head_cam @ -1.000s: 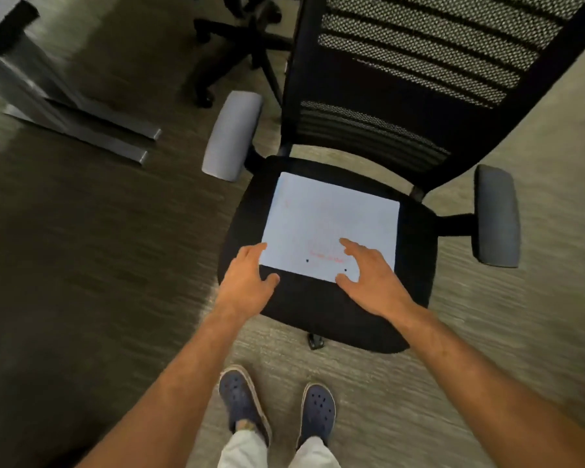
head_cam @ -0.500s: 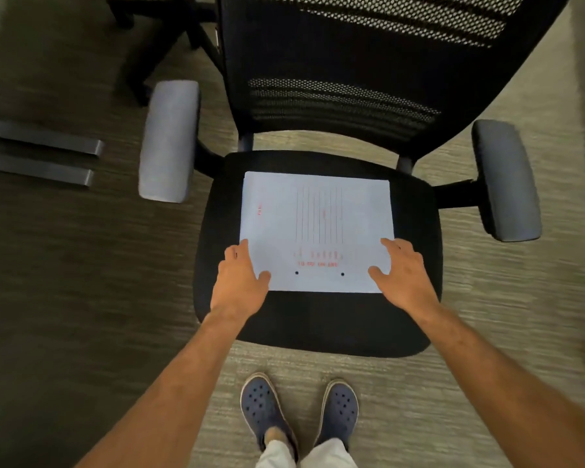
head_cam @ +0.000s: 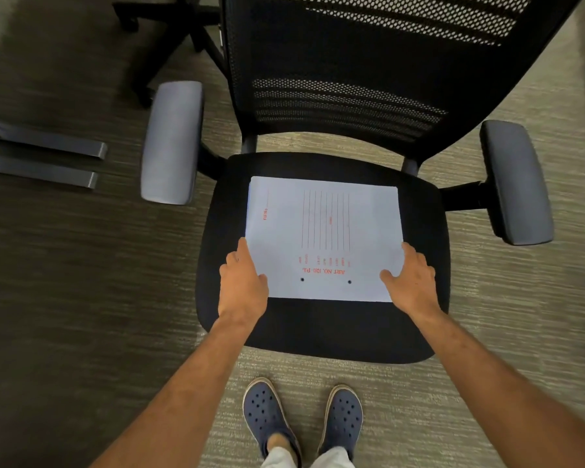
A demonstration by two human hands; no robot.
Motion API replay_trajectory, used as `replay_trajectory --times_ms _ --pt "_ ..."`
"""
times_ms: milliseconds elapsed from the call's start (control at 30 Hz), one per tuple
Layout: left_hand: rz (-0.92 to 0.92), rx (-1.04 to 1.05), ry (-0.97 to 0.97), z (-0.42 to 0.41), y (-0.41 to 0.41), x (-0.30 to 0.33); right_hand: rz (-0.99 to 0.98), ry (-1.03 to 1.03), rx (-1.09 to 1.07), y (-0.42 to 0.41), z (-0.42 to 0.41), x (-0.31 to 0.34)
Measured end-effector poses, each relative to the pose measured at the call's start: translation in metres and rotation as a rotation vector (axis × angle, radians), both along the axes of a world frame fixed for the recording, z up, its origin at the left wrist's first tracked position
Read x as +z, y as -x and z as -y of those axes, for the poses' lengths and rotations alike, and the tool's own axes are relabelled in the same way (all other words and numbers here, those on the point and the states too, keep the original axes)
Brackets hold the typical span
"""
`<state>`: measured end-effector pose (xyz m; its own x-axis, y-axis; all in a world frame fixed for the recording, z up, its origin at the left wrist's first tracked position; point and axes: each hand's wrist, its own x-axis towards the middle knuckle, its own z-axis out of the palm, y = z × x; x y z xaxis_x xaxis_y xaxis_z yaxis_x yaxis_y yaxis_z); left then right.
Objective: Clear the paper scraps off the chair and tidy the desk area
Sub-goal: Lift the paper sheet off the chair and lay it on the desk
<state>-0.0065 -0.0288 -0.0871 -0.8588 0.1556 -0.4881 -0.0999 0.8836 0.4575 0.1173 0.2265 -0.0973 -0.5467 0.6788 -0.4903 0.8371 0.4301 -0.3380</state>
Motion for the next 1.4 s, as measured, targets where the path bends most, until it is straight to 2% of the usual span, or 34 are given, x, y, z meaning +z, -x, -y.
replay_trajectory --times_ms 167,267,433,567,733,933,1033,1200,1267,1400 --pt "0.043 0.112 -0.053 -0.001 -0.002 0.007 -0.024 -0.033 -0.043 -0.006 -0.011 0.009" --pt "0.023 0.121 -0.02 0.001 -0.006 0.012 -0.017 -0.054 -0.031 -0.013 -0.016 0.015" --pt "0.118 0.208 -0.112 0.002 -0.021 0.031 -0.028 -0.019 -0.013 -0.025 -0.014 0.031" --pt "0.064 0.23 -0.181 0.004 -0.032 0.064 -0.128 0.048 -0.09 -0.035 -0.007 0.059" --pt "0.019 0.203 -0.225 0.013 -0.032 0.136 -0.192 0.133 -0.16 -0.034 -0.007 0.122" --pt "-0.045 0.194 -0.325 0.027 -0.027 0.245 -0.109 0.139 -0.056 -0.029 0.0 0.216" --pt "-0.093 0.172 -0.328 0.044 -0.031 0.304 -0.217 0.061 0.06 -0.022 0.016 0.273" --pt "-0.023 0.068 -0.267 0.092 -0.038 0.4 -0.397 -0.05 0.394 0.007 0.045 0.37" --pt "-0.016 0.035 -0.26 0.12 -0.042 0.44 -0.424 0.028 0.452 0.022 0.059 0.407" --pt "-0.009 0.031 -0.305 0.192 -0.055 0.513 -0.409 0.325 0.48 0.044 0.101 0.469"
